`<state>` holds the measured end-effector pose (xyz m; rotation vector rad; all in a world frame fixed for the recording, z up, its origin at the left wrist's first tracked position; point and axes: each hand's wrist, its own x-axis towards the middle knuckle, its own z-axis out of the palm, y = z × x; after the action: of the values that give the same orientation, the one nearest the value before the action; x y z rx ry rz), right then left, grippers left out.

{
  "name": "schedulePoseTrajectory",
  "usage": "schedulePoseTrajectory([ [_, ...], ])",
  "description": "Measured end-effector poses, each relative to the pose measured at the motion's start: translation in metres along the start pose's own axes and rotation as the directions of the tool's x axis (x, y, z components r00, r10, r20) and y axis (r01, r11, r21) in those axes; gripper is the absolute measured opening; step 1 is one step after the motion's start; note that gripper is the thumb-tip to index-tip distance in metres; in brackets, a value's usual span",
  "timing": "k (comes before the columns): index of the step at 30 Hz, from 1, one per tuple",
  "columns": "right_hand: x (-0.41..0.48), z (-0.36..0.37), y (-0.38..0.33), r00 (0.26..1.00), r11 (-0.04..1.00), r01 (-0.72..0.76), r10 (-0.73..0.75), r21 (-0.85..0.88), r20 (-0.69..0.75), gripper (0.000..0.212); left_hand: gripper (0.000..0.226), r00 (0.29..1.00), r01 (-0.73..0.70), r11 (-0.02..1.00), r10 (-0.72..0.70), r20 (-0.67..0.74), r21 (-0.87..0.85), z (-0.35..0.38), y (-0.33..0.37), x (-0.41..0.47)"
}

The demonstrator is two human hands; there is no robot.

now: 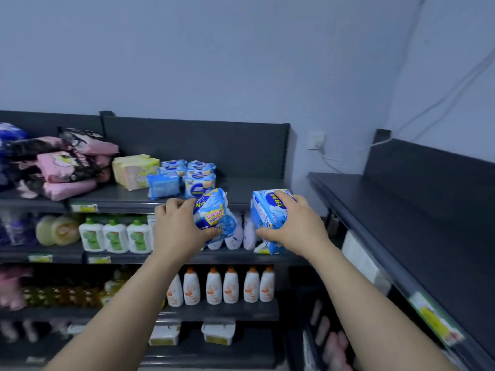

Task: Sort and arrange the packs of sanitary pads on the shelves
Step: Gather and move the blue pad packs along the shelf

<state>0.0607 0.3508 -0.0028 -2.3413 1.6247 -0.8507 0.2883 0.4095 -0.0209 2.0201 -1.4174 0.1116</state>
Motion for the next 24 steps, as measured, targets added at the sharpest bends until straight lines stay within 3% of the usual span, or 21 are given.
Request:
schedulePoseTrajectory([
  [10,0.123,0.064,-0.001,0.976,0.980,0.200,-0.199,0.000,0.090,0.100,0.083,0.976,0.199,0.978,-0.193,-0.096,0.057,0.036,-0.028,0.072],
  [24,0.279,0.172,-0.047,0.962,0.969,0.240,-0.246,0.066,0.117,0.095,0.085,0.944,0.316,0.943,-0.302,-0.129,0.106,0.074,-0.113,0.225],
])
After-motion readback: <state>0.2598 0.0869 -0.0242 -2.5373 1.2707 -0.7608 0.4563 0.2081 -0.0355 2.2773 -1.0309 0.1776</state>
